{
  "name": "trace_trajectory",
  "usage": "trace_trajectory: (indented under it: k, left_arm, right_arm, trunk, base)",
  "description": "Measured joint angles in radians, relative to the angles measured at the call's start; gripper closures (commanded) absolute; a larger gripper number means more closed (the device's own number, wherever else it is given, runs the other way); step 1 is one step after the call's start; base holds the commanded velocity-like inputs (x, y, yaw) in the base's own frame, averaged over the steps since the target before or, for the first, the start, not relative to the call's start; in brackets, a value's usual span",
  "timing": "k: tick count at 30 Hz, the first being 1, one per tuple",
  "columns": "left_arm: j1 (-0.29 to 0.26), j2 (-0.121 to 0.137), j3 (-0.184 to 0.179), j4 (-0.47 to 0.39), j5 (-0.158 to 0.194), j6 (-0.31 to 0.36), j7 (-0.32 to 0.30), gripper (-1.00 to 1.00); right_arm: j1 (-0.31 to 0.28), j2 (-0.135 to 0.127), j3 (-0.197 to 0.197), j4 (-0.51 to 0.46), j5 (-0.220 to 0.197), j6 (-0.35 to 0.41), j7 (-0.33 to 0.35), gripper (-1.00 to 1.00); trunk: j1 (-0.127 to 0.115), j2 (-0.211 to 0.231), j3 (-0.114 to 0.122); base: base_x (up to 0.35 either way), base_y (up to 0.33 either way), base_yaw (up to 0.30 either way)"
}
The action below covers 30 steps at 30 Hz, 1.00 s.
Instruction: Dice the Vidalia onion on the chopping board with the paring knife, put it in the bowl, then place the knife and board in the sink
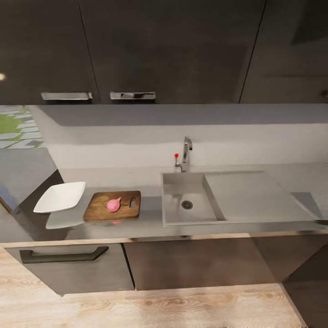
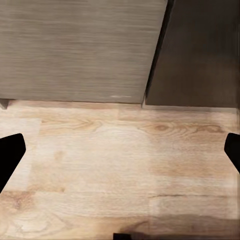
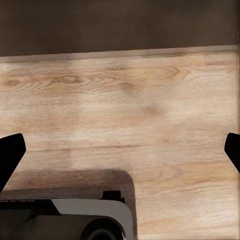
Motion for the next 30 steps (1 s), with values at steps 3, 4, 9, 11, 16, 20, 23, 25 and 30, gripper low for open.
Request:
trace_trajectory:
  k: [3, 4, 9, 11, 16, 20, 23, 25, 30]
  left_arm:
    - [0.0, -0.001, 0.0, 0.003, 0.0, 0.0, 0.0, -1.0]
    - [0.0, -0.001, 0.0, 0.004, 0.0, 0.0, 0.0, -1.0]
    - [0.0, -0.015, 0.0, 0.023, -0.001, 0.0, 0.0, -1.0]
    - [0.0, -0.018, 0.0, 0.025, 0.0, 0.0, 0.0, -1.0]
    - [0.0, -0.021, 0.0, 0.028, -0.001, 0.0, 0.0, -1.0]
    - [0.0, -0.022, 0.001, 0.036, -0.001, 0.0, -0.001, -1.0]
    - [0.0, -0.022, 0.0, 0.04, -0.002, 0.0, -0.001, -1.0]
    - [0.0, -0.023, 0.0, 0.041, -0.002, 0.0, -0.001, -1.0]
    - [0.0, -0.022, 0.001, 0.04, -0.002, 0.0, -0.001, -1.0]
  right_arm:
    - [0.0, 0.0, 0.0, 0.0, 0.0, 0.001, 0.0, -1.0]
    - [0.0, 0.0, 0.0, 0.0, 0.0, 0.001, 0.0, -1.0]
    - [0.0, 0.0, 0.0, 0.0, 0.0, 0.001, 0.0, -1.0]
    - [0.0, 0.0, 0.0, 0.0, 0.0, 0.002, 0.0, -1.0]
    - [0.0, 0.0, 0.0, 0.0, 0.0, 0.002, 0.0, -1.0]
    - [0.0, 0.0, 0.0, 0.0, 0.0, 0.002, 0.0, -1.0]
    - [0.0, 0.0, 0.0, 0.0, 0.0, 0.002, -0.001, -1.0]
    - [0.0, 0.0, 0.0, 0.0, 0.0, 0.002, 0.0, -1.0]
    - [0.0, -0.001, 0.0, 0.0, 0.0, 0.002, 0.0, -1.0]
  trunk:
    - [0.0, 0.0, 0.002]
    - [0.0, 0.0, 0.003]
    - [0.0, 0.0, 0.007]
    - [0.0, 0.0, 0.008]
    - [0.0, 0.0, 0.012]
    - [0.0, 0.0, 0.014]
    - [0.001, 0.0, 0.014]
    - [0.001, 0.0, 0.015]
    - [0.0, 0.0, 0.015]
  base:
    - [0.0, 0.0, -0.254]
    - [0.0, 0.0, -0.255]
    - [0.0, 0.0, -0.255]
    - [0.0, 0.0, -0.255]
    - [-0.021, 0.001, -0.255]
    - [-0.218, 0.042, -0.262]
    - [-0.295, 0.071, -0.272]
    - [-0.311, 0.058, -0.274]
    - [-0.219, 0.016, -0.275]
